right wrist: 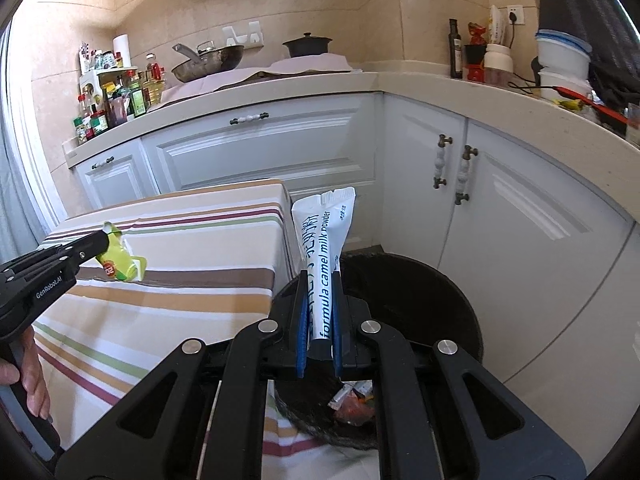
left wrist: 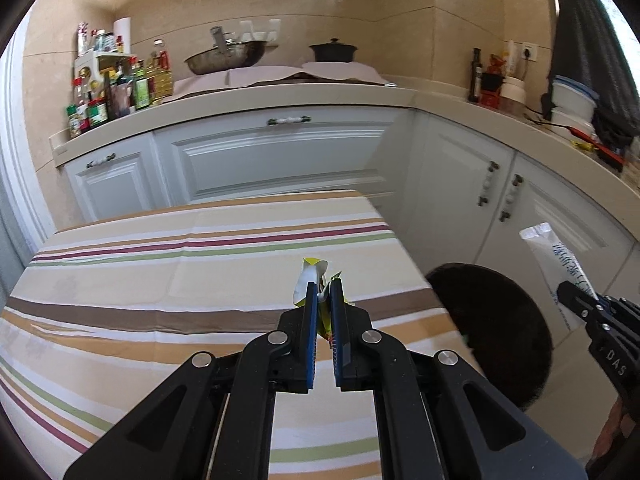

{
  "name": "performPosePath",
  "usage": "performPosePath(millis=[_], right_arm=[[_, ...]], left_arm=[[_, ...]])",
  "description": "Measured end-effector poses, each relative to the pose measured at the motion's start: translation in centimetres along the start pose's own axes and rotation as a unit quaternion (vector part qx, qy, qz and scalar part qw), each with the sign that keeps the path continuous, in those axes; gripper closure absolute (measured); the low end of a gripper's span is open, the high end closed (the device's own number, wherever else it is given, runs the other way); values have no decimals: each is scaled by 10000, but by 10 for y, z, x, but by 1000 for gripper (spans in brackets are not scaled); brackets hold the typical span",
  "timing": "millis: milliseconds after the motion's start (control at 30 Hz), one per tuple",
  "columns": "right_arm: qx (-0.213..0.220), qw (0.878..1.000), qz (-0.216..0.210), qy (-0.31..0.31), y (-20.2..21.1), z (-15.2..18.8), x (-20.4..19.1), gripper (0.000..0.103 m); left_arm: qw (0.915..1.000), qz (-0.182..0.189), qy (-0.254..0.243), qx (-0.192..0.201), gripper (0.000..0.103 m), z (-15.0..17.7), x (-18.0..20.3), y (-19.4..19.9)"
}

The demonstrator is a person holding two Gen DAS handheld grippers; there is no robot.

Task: Collect trash
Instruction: 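Carry the snack packet over the bin while the right tool holds the wrapper above it, then open both tools to drop the wrapper and packet into the bin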

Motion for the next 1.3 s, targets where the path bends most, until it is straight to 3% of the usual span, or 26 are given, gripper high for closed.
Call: performPosePath(millis=[467,900,933,1067,1133,1300], right_arm=[[3,9985,509,-204,13,14,37,94],[-131,9963,708,-470,-17,23,63,92],[-132,9961,715,-509,-21,24,66,89],[-205,9947,751,-679,-38,27,76,78],[-231,9940,763,-756,-39,28,80,77],[-165,9924,928,-785,-31,30,84,65]], left_arm=[[9977,585,-337,15,96,5,68,-10],[9942,839,-669,23,94,5,122,-44],[9940,831,-714,19,92,6,124,-46],[9940,716,-823,5,69,9,131,-57],[9944,669,-821,21,50,9,130,-58],[9947,669,-785,12,43,9,126,-55]])
Point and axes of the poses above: each gripper's, at about its wrist camera, not at the fingertips, and y roughly against the way its jaws point, x to its right, z to its underside, the point moved 1 cm from there along -y, roughly the way its jaws point, and after that the axes turned 14 degrees about y, right-handed, at the moved point
